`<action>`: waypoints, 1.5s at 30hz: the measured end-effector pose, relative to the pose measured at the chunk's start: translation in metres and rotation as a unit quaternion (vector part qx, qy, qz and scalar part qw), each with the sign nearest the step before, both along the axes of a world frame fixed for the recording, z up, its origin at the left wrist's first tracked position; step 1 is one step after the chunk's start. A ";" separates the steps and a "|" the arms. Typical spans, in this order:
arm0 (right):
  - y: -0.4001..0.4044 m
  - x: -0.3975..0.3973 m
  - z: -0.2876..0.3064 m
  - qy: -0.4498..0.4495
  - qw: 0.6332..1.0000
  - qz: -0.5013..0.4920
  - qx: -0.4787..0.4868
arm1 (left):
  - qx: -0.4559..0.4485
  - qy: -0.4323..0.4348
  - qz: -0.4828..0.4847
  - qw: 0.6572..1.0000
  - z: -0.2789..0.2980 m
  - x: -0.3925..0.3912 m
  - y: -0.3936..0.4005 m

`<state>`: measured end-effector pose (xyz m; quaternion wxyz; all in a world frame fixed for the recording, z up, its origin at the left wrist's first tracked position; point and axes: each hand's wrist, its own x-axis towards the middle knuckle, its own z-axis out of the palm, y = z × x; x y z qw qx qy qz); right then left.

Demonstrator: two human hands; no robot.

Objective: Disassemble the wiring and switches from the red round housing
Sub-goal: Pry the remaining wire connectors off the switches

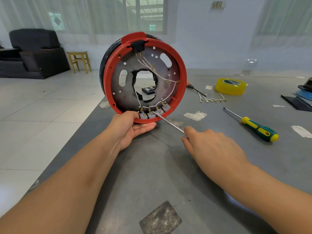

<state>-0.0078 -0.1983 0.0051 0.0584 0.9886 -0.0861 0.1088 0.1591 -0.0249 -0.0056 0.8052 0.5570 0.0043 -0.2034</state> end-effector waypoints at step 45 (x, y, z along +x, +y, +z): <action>-0.006 0.010 -0.012 -0.014 0.999 0.025 0.019 | 0.015 -0.008 -0.012 1.000 0.002 -0.005 -0.002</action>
